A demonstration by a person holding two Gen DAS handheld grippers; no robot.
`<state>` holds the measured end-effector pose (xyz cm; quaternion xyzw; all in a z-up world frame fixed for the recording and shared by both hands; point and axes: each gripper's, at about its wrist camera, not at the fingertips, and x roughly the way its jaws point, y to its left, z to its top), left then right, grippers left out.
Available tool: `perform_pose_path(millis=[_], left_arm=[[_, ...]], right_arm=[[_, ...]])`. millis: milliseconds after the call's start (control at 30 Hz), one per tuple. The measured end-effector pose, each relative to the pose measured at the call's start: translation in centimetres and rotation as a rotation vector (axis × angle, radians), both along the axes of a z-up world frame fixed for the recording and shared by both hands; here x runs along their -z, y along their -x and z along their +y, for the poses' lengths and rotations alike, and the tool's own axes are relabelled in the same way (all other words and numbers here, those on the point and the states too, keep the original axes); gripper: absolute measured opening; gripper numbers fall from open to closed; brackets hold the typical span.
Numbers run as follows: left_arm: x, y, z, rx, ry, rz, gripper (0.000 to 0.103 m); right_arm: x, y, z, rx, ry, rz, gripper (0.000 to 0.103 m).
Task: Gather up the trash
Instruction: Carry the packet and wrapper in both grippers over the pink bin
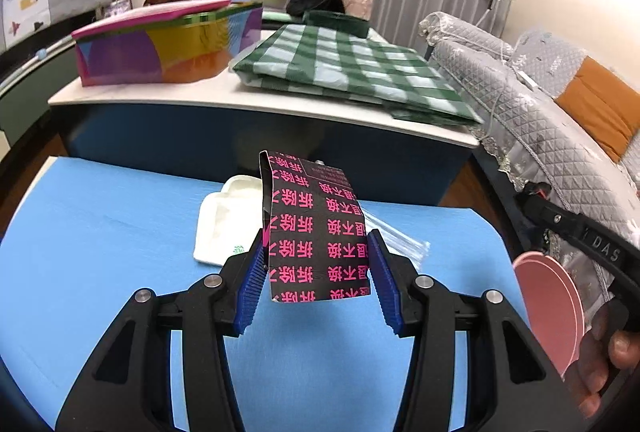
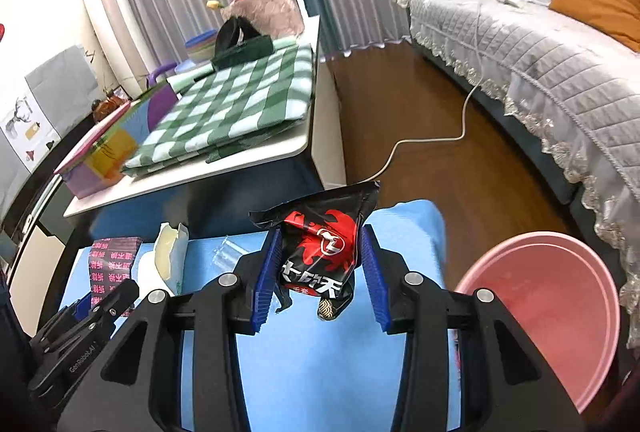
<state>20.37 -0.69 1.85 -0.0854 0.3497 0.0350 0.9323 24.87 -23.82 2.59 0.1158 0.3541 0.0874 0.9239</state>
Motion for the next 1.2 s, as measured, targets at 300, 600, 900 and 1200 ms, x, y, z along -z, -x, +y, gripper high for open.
perform_pose_path(millis=[300, 600, 900, 1200], left_arm=[[-1.8, 2.4, -1.7, 0.035, -0.021, -0.044, 0.048], [-2.7, 3.9, -3.4, 0.071, -0.031, -0.069, 0.048], [-2.7, 3.8, -5.6, 0.103, -0.033, -0.068, 0.048], [-2.0, 3.2, -10.2, 0.173, -0.03, -0.072, 0.048]], right_arm=[[-2.4, 3.5, -2.5, 0.023, 0.023, -0.047, 0.041], [-3.9, 5.8, -3.9, 0.035, 0.048, -0.088, 0.041], [-3.9, 6.8, -6.3, 0.075, 0.05, -0.094, 0.041], [-3.6, 7.3, -10.0, 0.137, 0.059, -0.094, 0.041]])
